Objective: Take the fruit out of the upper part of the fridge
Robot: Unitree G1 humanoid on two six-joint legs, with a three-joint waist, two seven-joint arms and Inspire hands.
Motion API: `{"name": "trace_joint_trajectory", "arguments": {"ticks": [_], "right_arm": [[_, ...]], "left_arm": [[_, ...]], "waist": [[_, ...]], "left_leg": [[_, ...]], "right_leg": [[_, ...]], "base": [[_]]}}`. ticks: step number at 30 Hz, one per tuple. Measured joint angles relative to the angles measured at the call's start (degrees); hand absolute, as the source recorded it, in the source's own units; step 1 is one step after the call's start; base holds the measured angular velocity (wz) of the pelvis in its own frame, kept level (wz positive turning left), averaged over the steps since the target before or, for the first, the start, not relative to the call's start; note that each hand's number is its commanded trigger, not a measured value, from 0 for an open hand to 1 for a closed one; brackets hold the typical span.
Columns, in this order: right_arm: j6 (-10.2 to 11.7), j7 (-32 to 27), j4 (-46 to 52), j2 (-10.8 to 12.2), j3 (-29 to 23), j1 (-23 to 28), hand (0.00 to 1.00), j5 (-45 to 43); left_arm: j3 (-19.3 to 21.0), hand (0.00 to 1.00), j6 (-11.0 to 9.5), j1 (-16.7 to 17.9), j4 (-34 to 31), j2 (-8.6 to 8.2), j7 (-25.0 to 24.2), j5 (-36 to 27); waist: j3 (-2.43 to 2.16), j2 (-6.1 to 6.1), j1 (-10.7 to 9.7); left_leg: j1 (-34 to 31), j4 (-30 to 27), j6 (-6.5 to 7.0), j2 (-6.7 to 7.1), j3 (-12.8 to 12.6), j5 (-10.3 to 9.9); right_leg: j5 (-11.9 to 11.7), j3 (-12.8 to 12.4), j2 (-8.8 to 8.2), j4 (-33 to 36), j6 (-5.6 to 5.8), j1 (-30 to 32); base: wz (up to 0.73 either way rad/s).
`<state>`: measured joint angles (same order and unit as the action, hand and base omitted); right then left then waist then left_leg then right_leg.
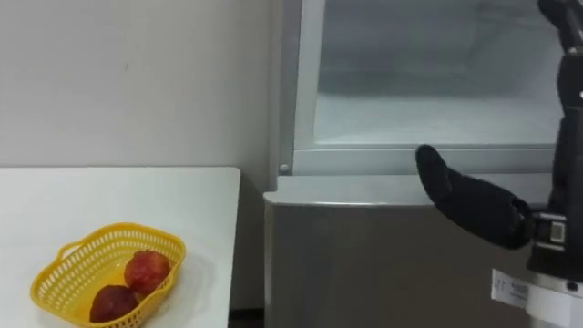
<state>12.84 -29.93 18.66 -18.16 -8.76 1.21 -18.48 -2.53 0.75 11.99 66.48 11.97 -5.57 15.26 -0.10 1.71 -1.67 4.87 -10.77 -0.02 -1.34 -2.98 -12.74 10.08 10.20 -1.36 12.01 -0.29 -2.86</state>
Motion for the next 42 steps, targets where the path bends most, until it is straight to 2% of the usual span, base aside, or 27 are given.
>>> {"name": "trace_joint_trajectory", "arguments": {"ticks": [3,4,9,15,17,19,22,27,30,33,36,42], "right_arm": [[-0.3,0.3,0.0,0.0,0.1,3.5,0.00,0.0],[-0.4,0.6,0.0,0.0,0.1,3.5,0.00,0.0],[-0.4,0.8,0.0,0.0,0.1,3.8,0.00,-0.1],[-0.7,1.4,-1.9,0.1,-1.6,7.1,0.00,0.1],[-0.9,1.5,-2.0,0.8,-1.6,8.8,0.00,0.1],[-1.3,1.9,-3.2,2.4,-1.5,10.4,0.00,0.3],[-1.8,2.6,-4.3,4.3,-1.2,12.2,0.00,0.5],[-1.7,2.5,-8.7,6.0,-0.3,15.3,0.00,0.6],[-2.9,2.5,-10.3,7.6,1.1,17.3,0.00,0.6],[-2.9,2.4,-10.9,7.7,1.4,18.2,0.00,0.6],[-3.0,1.8,-15.5,7.7,2.7,18.2,0.00,0.7],[-4.3,4.0,-32.3,8.1,7.6,18.4,0.00,2.7]], "left_arm": [[0.0,0.00,0.0,-0.6,-0.1,0.00,0.0,0.0],[0.0,0.00,0.0,-0.7,-0.1,0.00,0.0,0.0],[0.0,0.00,0.1,-1.2,-0.1,0.13,0.0,0.0],[-0.1,0.00,0.3,-1.2,0.0,0.19,0.0,0.0],[-0.1,0.00,0.6,-1.2,0.0,0.05,0.0,0.0],[-1.2,0.00,0.7,-1.3,-0.1,-0.06,0.0,-0.1],[-2.2,0.00,0.7,-1.3,-0.1,-0.14,0.0,-0.1],[-2.2,0.00,0.7,-1.5,-0.1,-0.26,0.1,0.0],[-2.1,0.00,1.1,-1.5,-0.2,-0.66,0.3,0.0],[-2.1,0.00,1.6,-1.3,-0.6,-0.72,0.3,-0.1],[-2.3,0.00,1.9,-1.0,-1.5,-0.70,0.4,-1.9],[-3.2,0.00,1.9,-0.7,-1.7,-0.38,1.7,-4.5]], "waist": [[-0.09,-0.62,-0.3],[0.01,-0.77,-0.3],[-0.04,-0.33,-1.2],[-0.02,-0.46,-1.7],[0.13,-0.69,-1.8],[0.29,-1.23,-2.0],[0.12,-1.93,-2.7],[0.07,-2.30,-2.8],[-0.09,-2.56,-2.8],[-0.30,-2.78,-2.8],[-0.52,-2.36,-2.8],[-0.38,-2.29,-2.8]], "left_leg": [[-0.1,0.2,0.00,-0.02,-0.9,0.0],[-0.1,0.2,0.01,-0.07,-1.5,0.0],[-0.1,0.2,0.02,-0.09,-2.4,0.0],[-0.1,0.2,0.04,-0.10,-2.5,0.0],[-0.1,0.2,0.04,-0.15,-2.7,0.0],[-0.1,0.2,0.03,-0.18,-3.0,0.0],[0.0,0.5,0.03,-0.15,-3.1,0.0],[0.4,0.7,0.03,-0.14,-3.7,0.0],[0.4,0.8,0.03,-0.11,-4.6,0.0],[0.5,1.2,0.05,-0.09,-5.3,0.0],[0.7,1.2,0.05,-0.10,-5.6,0.0],[1.1,1.3,0.04,-0.06,-5.5,0.0]], "right_leg": [[0.0,-0.9,0.04,0.4,0.02,0.7],[0.0,-1.5,0.13,0.7,0.01,1.1],[0.0,-2.6,0.24,0.9,0.01,1.7],[0.0,-2.8,0.31,0.7,0.08,1.7],[0.0,-3.0,0.38,0.6,0.08,1.8],[0.0,-3.2,0.41,0.5,0.08,1.8],[0.0,-3.4,0.44,0.5,0.09,1.8],[0.0,-4.0,0.51,0.6,0.12,1.8],[0.1,-4.9,0.55,0.6,0.21,2.1],[0.1,-5.6,0.66,0.8,0.31,2.7],[0.0,-5.6,0.64,0.6,0.33,2.3],[0.1,-5.3,0.54,-0.2,0.38,1.4]], "base": [[-0.15],[-0.23],[-0.12],[0.00],[-0.02],[-0.05],[0.00],[-0.07],[-0.11],[-0.12],[-0.03],[0.03]]}}
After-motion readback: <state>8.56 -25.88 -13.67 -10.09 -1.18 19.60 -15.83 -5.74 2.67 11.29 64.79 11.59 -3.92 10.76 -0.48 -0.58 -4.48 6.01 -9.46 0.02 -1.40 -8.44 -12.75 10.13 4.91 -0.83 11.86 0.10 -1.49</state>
